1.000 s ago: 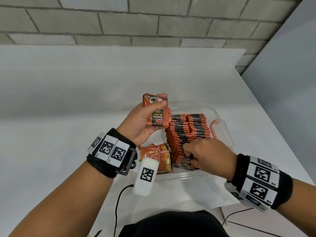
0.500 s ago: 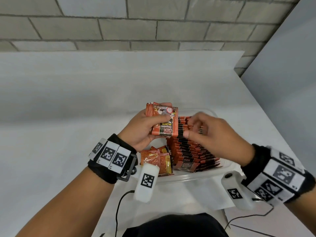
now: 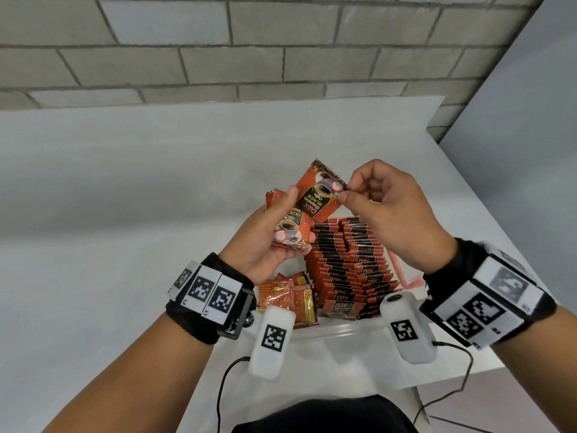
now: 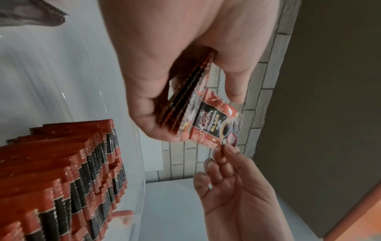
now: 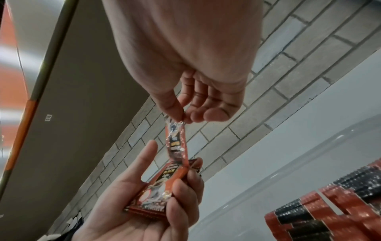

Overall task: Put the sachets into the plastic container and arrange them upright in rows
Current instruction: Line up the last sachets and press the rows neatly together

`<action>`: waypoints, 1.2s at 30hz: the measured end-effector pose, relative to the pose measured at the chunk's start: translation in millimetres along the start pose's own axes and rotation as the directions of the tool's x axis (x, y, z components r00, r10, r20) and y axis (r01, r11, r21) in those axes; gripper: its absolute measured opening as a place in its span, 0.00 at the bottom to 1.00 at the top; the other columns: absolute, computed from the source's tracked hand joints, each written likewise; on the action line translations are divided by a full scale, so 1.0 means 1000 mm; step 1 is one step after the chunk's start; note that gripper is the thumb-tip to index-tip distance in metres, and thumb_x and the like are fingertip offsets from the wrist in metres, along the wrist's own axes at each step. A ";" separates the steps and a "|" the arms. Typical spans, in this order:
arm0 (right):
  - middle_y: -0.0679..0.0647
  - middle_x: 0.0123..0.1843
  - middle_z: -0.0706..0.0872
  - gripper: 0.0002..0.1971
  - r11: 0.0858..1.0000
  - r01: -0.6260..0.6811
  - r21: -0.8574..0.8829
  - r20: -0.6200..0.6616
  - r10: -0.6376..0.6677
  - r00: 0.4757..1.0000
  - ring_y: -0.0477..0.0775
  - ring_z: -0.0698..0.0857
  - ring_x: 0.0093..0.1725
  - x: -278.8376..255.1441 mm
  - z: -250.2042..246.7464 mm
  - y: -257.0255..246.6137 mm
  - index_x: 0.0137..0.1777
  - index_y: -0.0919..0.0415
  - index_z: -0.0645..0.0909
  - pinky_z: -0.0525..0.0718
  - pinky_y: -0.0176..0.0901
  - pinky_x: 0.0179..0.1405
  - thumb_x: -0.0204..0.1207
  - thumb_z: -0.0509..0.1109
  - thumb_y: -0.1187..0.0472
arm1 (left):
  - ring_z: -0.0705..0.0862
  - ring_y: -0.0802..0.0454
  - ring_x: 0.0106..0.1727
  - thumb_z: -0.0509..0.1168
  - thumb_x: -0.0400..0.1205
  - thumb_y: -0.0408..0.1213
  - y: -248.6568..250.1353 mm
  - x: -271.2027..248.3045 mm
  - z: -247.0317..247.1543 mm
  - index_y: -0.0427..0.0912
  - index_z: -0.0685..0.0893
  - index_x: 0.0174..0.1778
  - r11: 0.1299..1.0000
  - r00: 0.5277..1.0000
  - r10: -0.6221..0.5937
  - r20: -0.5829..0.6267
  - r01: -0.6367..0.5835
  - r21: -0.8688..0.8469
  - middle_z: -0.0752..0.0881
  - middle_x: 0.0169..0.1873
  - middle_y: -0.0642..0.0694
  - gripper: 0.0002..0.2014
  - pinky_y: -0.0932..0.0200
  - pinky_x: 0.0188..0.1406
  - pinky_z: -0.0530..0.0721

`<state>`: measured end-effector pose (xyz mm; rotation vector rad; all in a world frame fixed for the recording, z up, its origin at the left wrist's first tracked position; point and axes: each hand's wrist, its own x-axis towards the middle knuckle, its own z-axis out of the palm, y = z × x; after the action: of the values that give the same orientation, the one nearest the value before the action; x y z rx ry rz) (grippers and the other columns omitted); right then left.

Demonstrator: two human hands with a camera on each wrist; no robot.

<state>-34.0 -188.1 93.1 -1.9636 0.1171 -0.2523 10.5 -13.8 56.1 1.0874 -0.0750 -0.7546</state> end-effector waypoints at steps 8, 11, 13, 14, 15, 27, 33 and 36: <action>0.48 0.30 0.82 0.09 0.985 -0.149 0.088 0.071 0.143 0.987 0.48 0.80 0.29 -0.001 -0.001 -0.001 0.49 0.54 0.78 0.78 0.48 0.33 0.75 0.72 0.68 | 0.87 0.48 0.36 0.69 0.76 0.28 -0.005 0.003 -0.004 0.38 0.84 0.54 0.998 1.000 0.028 -0.005 -0.028 -0.050 0.87 0.39 0.38 0.11 0.56 0.37 0.87; 0.50 0.30 0.84 0.25 0.984 -0.170 -0.047 0.138 0.175 0.975 0.50 0.83 0.30 -0.003 -0.003 0.001 0.67 0.46 0.74 0.85 0.59 0.41 0.74 0.70 0.69 | 0.86 0.47 0.37 0.65 0.79 0.26 -0.004 0.005 -0.005 0.41 0.84 0.57 0.998 0.997 0.066 -0.031 -0.066 0.016 0.88 0.42 0.38 0.13 0.55 0.37 0.86; 0.52 0.30 0.85 0.33 0.978 -0.161 -0.134 0.186 0.184 0.965 0.55 0.86 0.32 -0.006 -0.004 0.000 0.73 0.38 0.69 0.87 0.61 0.47 0.74 0.69 0.70 | 0.85 0.45 0.40 0.65 0.79 0.26 -0.002 0.005 -0.005 0.43 0.84 0.59 0.996 0.996 0.089 -0.031 -0.088 0.034 0.89 0.45 0.38 0.14 0.57 0.37 0.85; 0.52 0.30 0.86 0.33 0.974 -0.165 -0.154 0.197 0.193 0.961 0.57 0.87 0.32 -0.007 -0.004 -0.001 0.72 0.37 0.69 0.87 0.62 0.48 0.73 0.68 0.70 | 0.85 0.45 0.42 0.65 0.79 0.26 -0.002 0.006 -0.005 0.42 0.83 0.61 0.995 0.995 0.098 -0.028 -0.097 0.035 0.89 0.48 0.38 0.15 0.58 0.37 0.86; 0.53 0.31 0.88 0.31 0.973 -0.173 -0.152 0.196 0.201 0.960 0.58 0.87 0.32 -0.007 -0.004 -0.002 0.70 0.38 0.72 0.87 0.63 0.48 0.74 0.68 0.70 | 0.86 0.46 0.43 0.66 0.78 0.27 -0.002 0.006 -0.005 0.42 0.83 0.62 0.994 0.994 0.103 -0.025 -0.103 0.036 0.88 0.50 0.38 0.17 0.59 0.37 0.86; 0.46 0.43 0.91 0.16 0.918 -0.208 -0.339 0.155 0.272 0.950 0.47 0.89 0.41 -0.007 0.008 0.000 0.51 0.52 0.86 0.86 0.43 0.47 0.78 0.65 0.42 | 0.88 0.45 0.51 0.64 0.78 0.21 -0.003 0.008 0.000 0.32 0.81 0.59 0.980 0.982 0.190 -0.017 -0.189 0.060 0.89 0.49 0.39 0.14 0.53 0.50 0.87; 0.40 0.49 0.84 0.21 0.940 0.023 -0.340 0.141 0.026 0.990 0.40 0.84 0.44 0.003 -0.003 -0.004 0.72 0.44 0.74 0.79 0.26 0.43 0.79 0.69 0.55 | 0.88 0.45 0.49 0.64 0.76 0.18 -0.003 0.005 -0.002 0.36 0.80 0.61 0.984 0.992 0.108 0.060 -0.115 0.133 0.88 0.50 0.37 0.18 0.53 0.48 0.87; 0.44 0.41 0.85 0.12 0.927 0.041 -0.374 0.326 0.090 0.941 0.40 0.83 0.40 -0.002 -0.010 -0.002 0.61 0.48 0.82 0.79 0.31 0.41 0.79 0.69 0.59 | 0.89 0.48 0.47 0.68 0.72 0.25 -0.001 0.005 -0.004 0.42 0.80 0.62 0.991 0.993 0.083 0.090 -0.091 0.097 0.88 0.48 0.42 0.22 0.52 0.48 0.88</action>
<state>-38.6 -196.1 98.6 -2.3564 -0.0384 0.1409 15.9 -14.0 51.9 1.1396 -0.2344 -0.7250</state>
